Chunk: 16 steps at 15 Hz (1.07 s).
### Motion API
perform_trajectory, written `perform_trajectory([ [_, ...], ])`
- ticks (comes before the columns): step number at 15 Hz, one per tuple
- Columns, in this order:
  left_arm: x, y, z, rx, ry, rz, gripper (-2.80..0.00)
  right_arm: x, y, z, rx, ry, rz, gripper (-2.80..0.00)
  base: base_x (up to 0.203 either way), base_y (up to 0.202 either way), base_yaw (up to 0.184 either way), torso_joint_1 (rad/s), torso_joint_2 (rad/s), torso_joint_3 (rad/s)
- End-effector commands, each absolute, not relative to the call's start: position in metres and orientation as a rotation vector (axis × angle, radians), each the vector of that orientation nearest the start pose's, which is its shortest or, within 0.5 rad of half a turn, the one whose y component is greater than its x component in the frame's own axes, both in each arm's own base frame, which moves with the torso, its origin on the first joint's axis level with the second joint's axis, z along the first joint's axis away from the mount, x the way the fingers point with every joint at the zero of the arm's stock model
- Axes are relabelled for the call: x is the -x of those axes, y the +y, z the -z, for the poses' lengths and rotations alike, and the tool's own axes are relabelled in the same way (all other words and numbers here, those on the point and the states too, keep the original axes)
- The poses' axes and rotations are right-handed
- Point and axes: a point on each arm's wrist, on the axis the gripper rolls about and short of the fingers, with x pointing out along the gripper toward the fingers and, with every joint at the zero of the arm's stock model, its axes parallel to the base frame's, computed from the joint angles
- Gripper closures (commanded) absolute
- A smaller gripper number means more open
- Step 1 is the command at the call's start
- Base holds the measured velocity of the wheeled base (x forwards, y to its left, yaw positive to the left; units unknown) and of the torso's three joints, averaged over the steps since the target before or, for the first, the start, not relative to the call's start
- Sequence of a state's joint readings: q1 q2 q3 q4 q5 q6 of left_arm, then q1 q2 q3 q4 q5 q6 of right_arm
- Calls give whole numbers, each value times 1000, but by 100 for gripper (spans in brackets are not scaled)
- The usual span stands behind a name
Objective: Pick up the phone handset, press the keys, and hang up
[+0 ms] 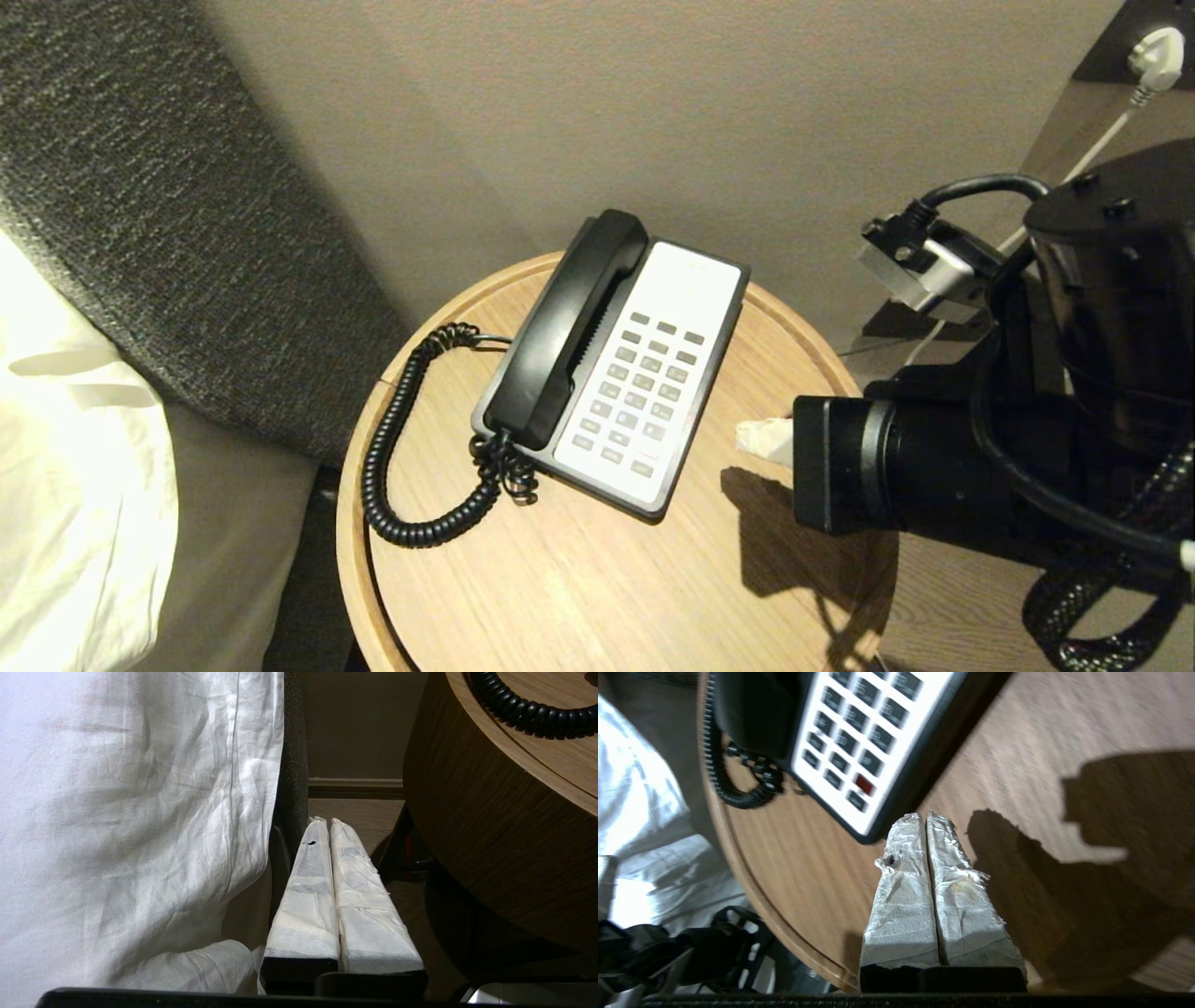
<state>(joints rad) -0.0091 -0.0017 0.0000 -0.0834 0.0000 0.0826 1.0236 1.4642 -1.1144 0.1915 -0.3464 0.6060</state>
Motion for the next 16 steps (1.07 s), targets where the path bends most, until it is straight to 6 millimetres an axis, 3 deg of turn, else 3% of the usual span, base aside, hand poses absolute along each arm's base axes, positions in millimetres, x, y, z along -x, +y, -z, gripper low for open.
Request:
perform_trajectory([
  [1,20,0,-73,-83,-45,7,0,-126,190,-253,-222,603,-483,0,0,0,0,0,0,0],
  [5,20,0,-73,-83,-45,7,0,-125,149,-254,-275,560,-385,0,0,0,0,0,0,0],
  [8,20,0,-73,-83,-45,7,0,-127,82,-251,-388,445,-141,0,0,0,0,0,0,0],
  [10,20,0,-73,-83,-45,7,0,-105,40,-248,-461,341,-18,0,0,0,0,0,0,0],
  [12,20,0,-73,-83,-45,7,0,-71,12,-234,-485,264,41,0,0,0,0,0,0,0],
  [16,20,0,-73,-83,-45,7,0,-5,0,-182,-382,131,5,0,0,0,0,0,0,0],
])
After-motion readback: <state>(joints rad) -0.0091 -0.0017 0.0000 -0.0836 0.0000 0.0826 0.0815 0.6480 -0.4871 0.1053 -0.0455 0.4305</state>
